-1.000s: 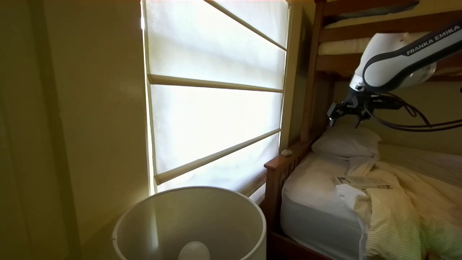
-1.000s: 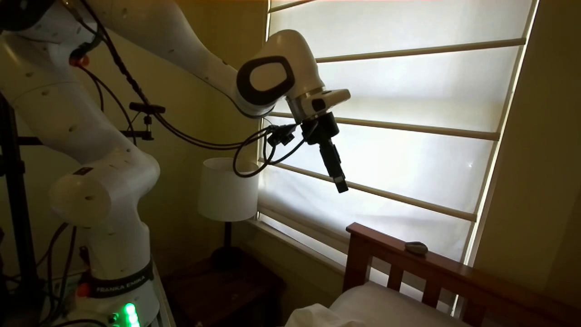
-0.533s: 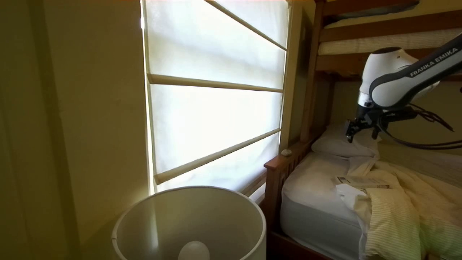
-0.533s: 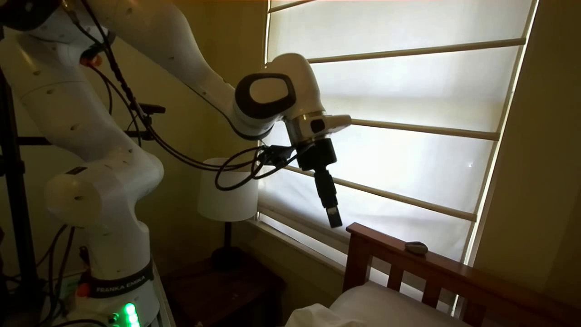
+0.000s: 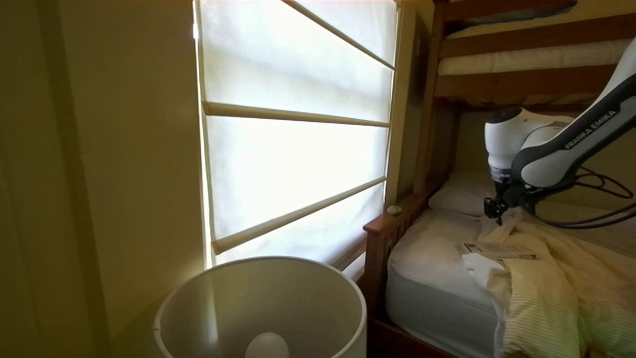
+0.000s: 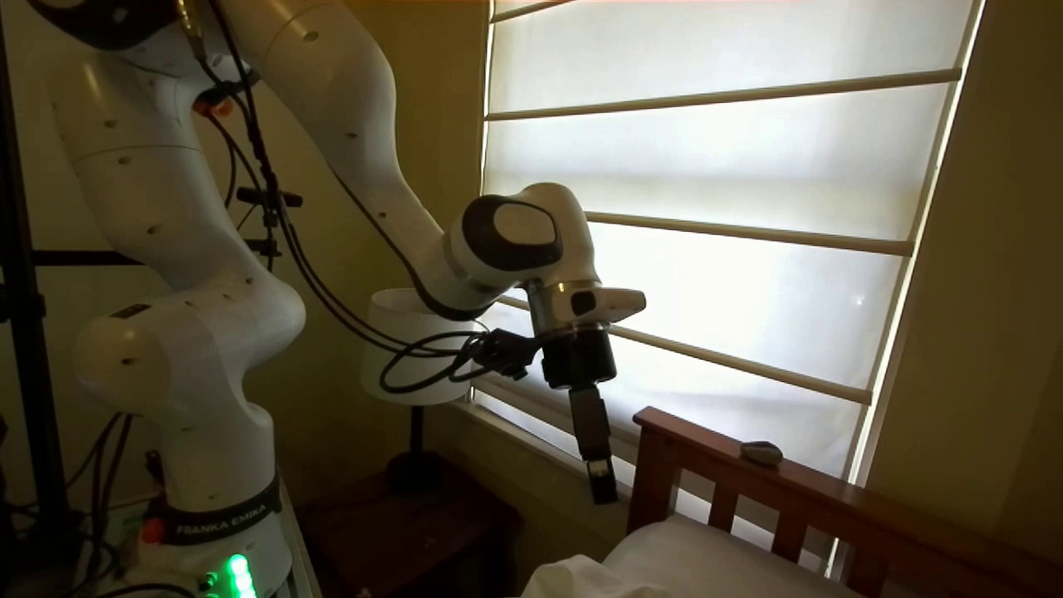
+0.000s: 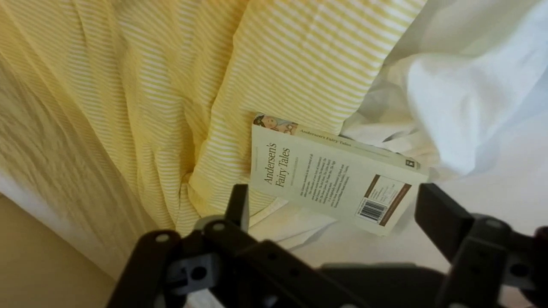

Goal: Pick up the book from the bed and place it on the nightstand

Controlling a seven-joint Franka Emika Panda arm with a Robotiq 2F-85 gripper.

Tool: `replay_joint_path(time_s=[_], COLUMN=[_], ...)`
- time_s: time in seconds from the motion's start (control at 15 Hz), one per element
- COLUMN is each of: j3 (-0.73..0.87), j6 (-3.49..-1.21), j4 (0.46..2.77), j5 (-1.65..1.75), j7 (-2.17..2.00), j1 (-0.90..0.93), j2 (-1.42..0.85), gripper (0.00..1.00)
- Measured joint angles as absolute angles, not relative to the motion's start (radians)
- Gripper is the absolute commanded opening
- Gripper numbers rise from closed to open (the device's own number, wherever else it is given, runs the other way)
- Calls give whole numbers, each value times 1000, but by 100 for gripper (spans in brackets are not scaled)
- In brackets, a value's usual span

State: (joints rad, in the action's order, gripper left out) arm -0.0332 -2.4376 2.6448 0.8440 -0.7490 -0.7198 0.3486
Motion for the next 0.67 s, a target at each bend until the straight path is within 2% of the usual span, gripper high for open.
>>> replay_joint_path(time_s=[0.4,0.67], j3=[34,48], j6=[-2415,-2319], j4=[2635,2560], j5=[847,876], j7=[-691,-616], j1=[-634,-523], j2=[343,239], gripper=[100,100])
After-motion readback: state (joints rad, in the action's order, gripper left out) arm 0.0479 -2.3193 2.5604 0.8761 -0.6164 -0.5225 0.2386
